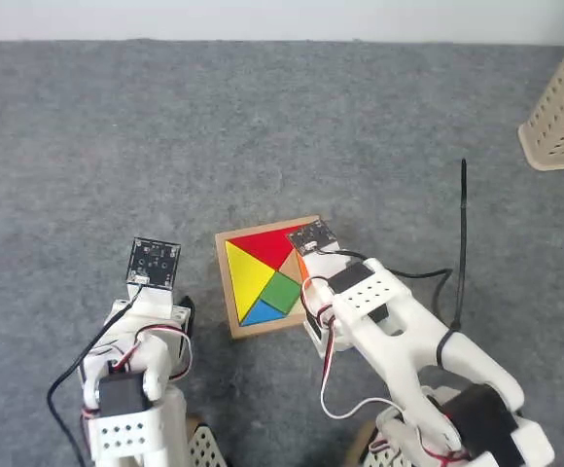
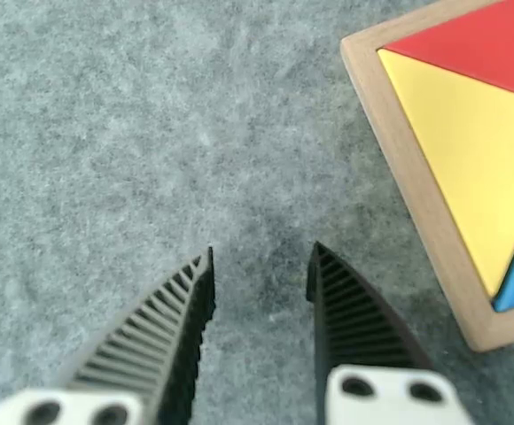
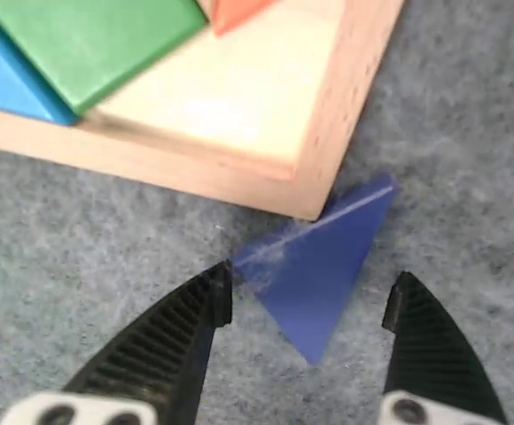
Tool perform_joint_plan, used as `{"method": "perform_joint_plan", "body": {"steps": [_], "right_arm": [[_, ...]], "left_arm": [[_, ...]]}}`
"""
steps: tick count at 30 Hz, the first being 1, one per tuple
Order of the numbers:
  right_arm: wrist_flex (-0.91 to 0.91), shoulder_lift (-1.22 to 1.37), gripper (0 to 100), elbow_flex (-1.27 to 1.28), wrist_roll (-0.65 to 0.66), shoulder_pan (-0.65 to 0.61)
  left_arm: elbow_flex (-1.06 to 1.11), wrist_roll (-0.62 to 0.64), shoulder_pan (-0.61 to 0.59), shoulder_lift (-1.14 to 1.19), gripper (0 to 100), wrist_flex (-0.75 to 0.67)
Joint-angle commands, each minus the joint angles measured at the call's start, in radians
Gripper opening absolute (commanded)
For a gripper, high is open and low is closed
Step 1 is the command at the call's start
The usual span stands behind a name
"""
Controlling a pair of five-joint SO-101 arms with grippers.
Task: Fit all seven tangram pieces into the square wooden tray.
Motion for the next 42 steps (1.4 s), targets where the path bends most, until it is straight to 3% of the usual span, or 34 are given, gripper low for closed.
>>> {"method": "perform_joint_plan", "body": {"steps": [1, 5, 11, 23, 28, 35, 42], "right_arm": [[-0.016, -0.010, 27.4, -0.011, -0.002, 0.007], [-0.021, 0.001, 27.4, -0.040, 0.017, 0.113], [-0.027, -0.001, 27.4, -0.063, 0.193, 0.302], [-0.010, -0.002, 27.4, -0.189, 0.305, 0.467], [0.137, -0.012, 27.4, -0.275, 0.298, 0.452], [0.105, -0.007, 27.4, -0.276, 0.250, 0.433], [0.074, -0.001, 27.6, -0.264, 0.431, 0.292]], "left_arm": [[-0.010, -0.003, 0.005, -0.018, 17, 0.006], [-0.010, -0.003, 0.005, -0.018, 17, 0.006], [-0.010, -0.003, 0.005, -0.018, 17, 0.006], [-0.010, -0.003, 0.005, -0.018, 17, 0.006], [-0.010, -0.003, 0.005, -0.018, 17, 0.006], [-0.010, -0.003, 0.005, -0.018, 17, 0.006], [-0.010, -0.003, 0.005, -0.018, 17, 0.006]]}}
